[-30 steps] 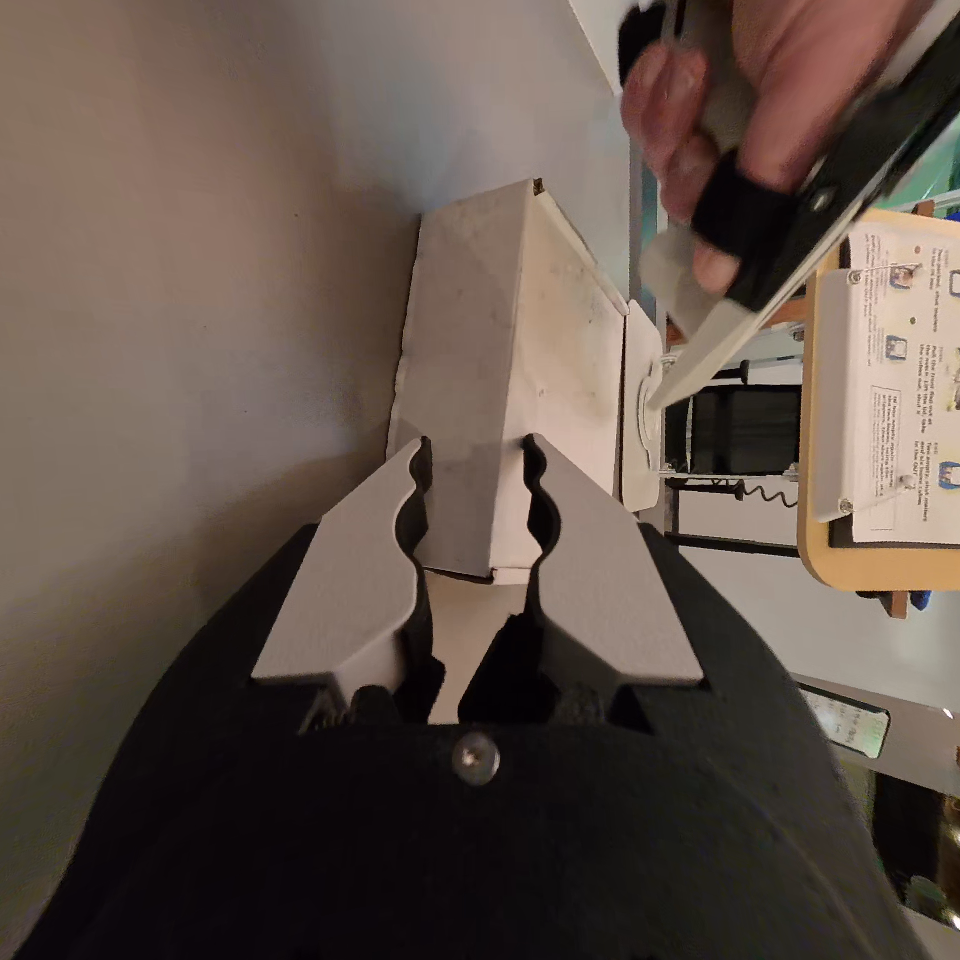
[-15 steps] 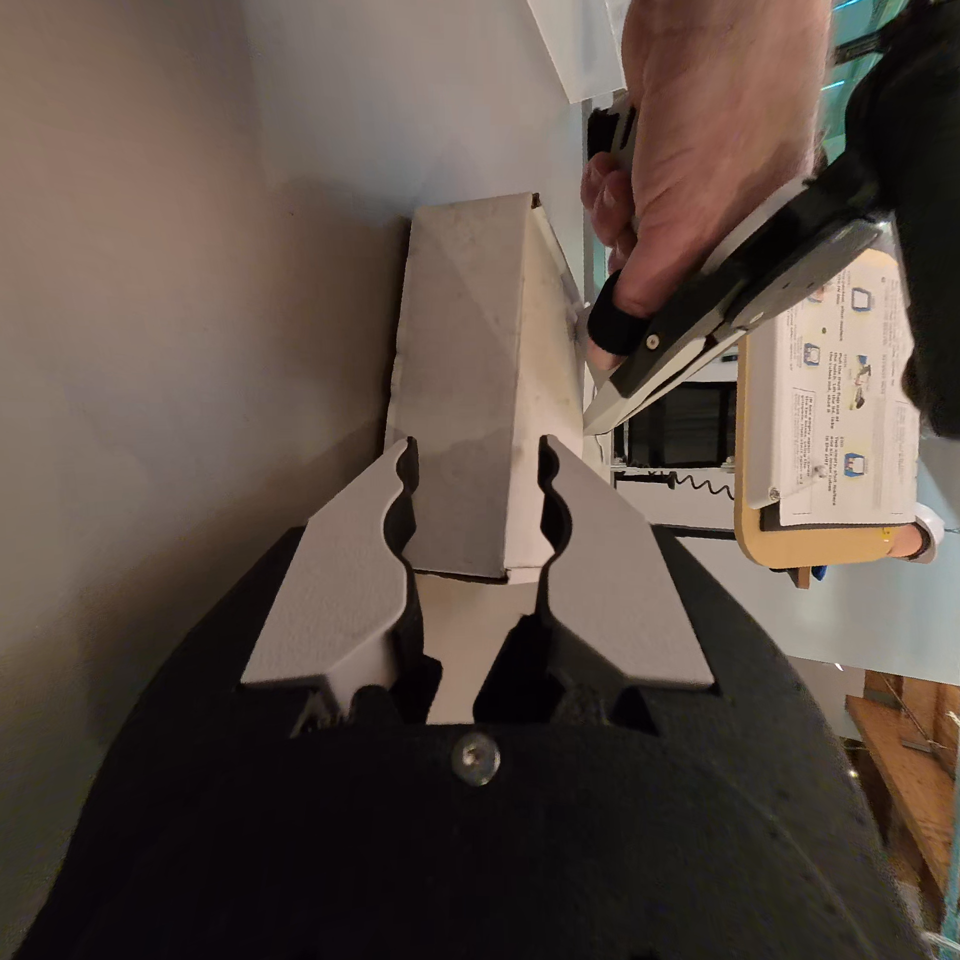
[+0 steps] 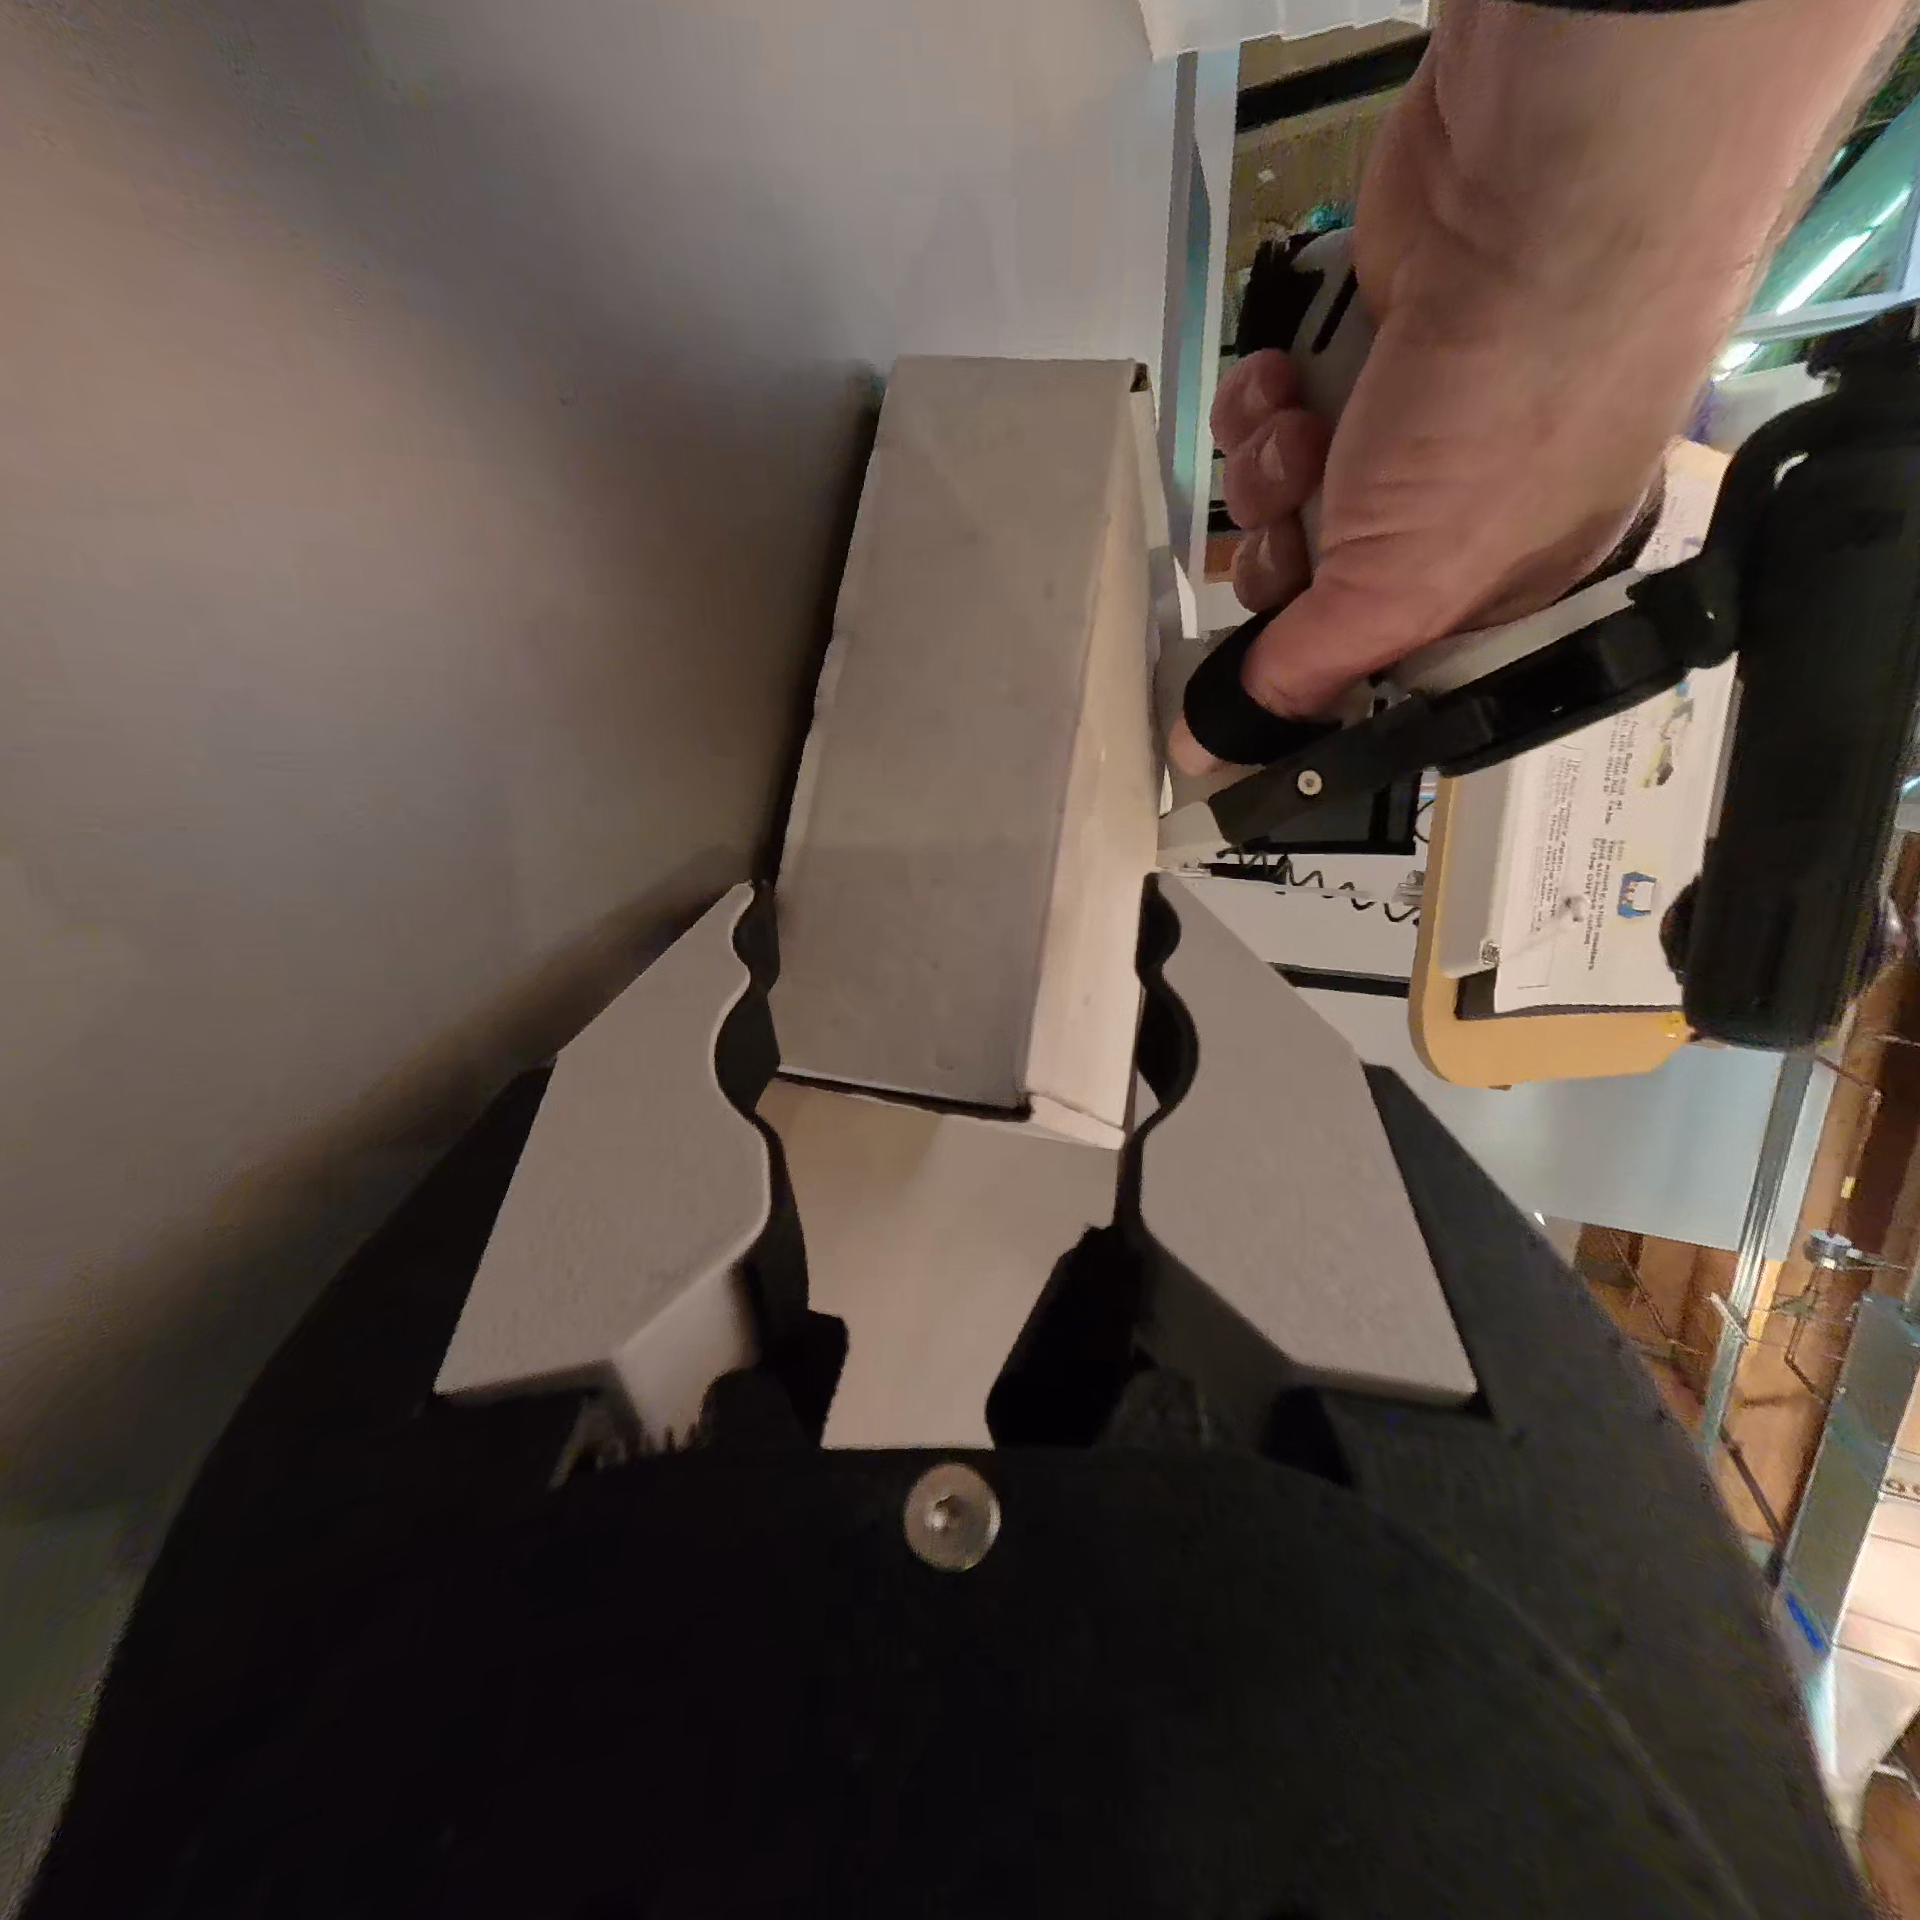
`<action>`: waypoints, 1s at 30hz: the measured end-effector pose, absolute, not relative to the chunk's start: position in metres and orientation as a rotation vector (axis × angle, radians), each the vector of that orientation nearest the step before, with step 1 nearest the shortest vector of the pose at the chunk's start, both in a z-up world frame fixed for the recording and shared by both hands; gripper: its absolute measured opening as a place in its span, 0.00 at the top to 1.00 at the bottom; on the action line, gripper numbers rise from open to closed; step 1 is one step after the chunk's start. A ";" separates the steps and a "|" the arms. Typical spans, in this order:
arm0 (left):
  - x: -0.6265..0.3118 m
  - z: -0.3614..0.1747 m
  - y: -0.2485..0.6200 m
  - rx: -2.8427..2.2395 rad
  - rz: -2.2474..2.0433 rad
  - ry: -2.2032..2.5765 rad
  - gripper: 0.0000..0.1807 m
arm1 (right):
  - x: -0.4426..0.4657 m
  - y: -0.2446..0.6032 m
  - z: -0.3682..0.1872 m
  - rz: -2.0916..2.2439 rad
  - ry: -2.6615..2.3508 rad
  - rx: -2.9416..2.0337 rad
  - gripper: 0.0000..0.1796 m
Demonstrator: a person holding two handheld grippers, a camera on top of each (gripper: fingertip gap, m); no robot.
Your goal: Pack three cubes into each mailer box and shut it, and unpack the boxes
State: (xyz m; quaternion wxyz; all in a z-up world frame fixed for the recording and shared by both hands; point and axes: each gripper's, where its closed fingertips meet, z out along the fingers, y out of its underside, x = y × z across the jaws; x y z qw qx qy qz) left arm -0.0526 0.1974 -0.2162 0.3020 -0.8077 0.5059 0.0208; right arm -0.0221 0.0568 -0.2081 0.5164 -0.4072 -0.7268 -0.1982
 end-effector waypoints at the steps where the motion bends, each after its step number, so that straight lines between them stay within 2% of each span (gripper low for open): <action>1: -0.053 -0.217 0.198 -2.150 0.050 1.336 1.00 | -0.023 0.055 -0.209 -0.476 -1.749 -0.972 0.63; 3: -0.053 -0.216 0.199 -2.149 0.053 1.323 1.00 | -0.023 0.052 -0.211 -0.462 -1.751 -0.986 0.66; 7: -0.053 -0.217 0.199 -2.161 0.049 1.310 1.00 | -0.024 0.050 -0.208 -0.454 -1.735 -1.048 0.61; 14: -0.054 -0.219 0.203 -2.204 0.030 1.292 1.00 | -0.023 0.065 -0.211 -0.588 -1.709 -0.970 0.68; 30: -0.051 -0.215 0.204 -2.143 0.041 1.277 1.00 | -0.020 0.059 -0.201 0.075 -1.684 -1.256 0.70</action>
